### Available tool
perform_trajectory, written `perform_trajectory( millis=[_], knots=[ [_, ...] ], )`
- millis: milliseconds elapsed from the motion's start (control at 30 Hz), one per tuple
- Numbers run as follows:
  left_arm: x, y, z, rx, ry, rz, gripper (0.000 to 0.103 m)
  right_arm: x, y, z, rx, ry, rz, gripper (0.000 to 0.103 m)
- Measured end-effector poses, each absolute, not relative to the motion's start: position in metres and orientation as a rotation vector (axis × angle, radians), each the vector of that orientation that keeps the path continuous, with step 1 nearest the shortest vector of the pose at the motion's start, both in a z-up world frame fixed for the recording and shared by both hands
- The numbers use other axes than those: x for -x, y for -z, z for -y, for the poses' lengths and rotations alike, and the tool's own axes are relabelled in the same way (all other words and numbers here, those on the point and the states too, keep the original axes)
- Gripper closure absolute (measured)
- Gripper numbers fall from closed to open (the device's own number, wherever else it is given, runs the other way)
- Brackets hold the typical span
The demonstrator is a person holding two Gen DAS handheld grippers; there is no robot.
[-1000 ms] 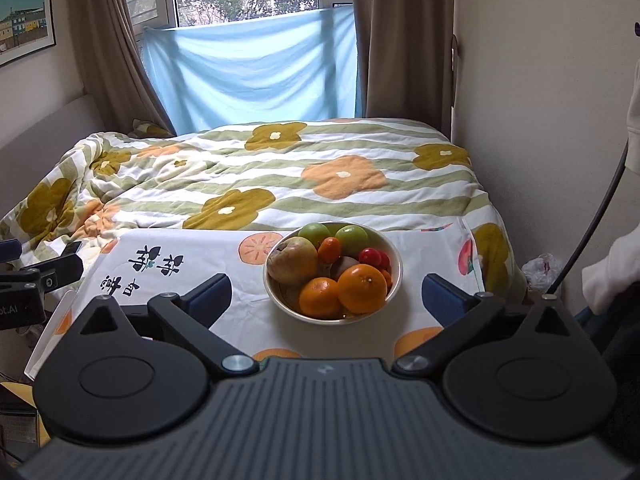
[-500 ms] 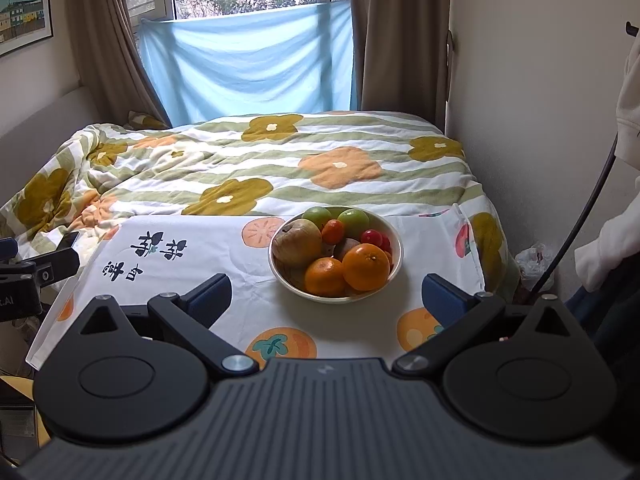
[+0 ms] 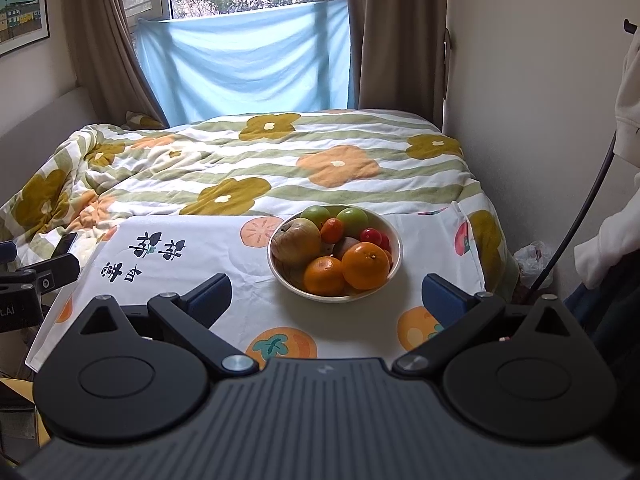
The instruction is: Organize fruits
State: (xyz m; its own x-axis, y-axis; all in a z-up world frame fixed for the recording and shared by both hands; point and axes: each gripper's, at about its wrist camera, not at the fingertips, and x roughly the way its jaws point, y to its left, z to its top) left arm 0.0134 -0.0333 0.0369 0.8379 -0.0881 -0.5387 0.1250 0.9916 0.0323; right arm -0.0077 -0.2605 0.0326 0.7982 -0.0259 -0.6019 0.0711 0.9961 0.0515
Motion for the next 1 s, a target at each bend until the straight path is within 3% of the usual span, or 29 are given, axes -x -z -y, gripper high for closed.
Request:
perform_trajectory(
  millis=[1000],
  knots=[
    [-0.0099,-0.0345,0.0278,-0.085,0.107,-0.554,0.000,0.0040,-0.0315,0.2582,-0.081,0.062,-0.657,0.000]
  ],
)
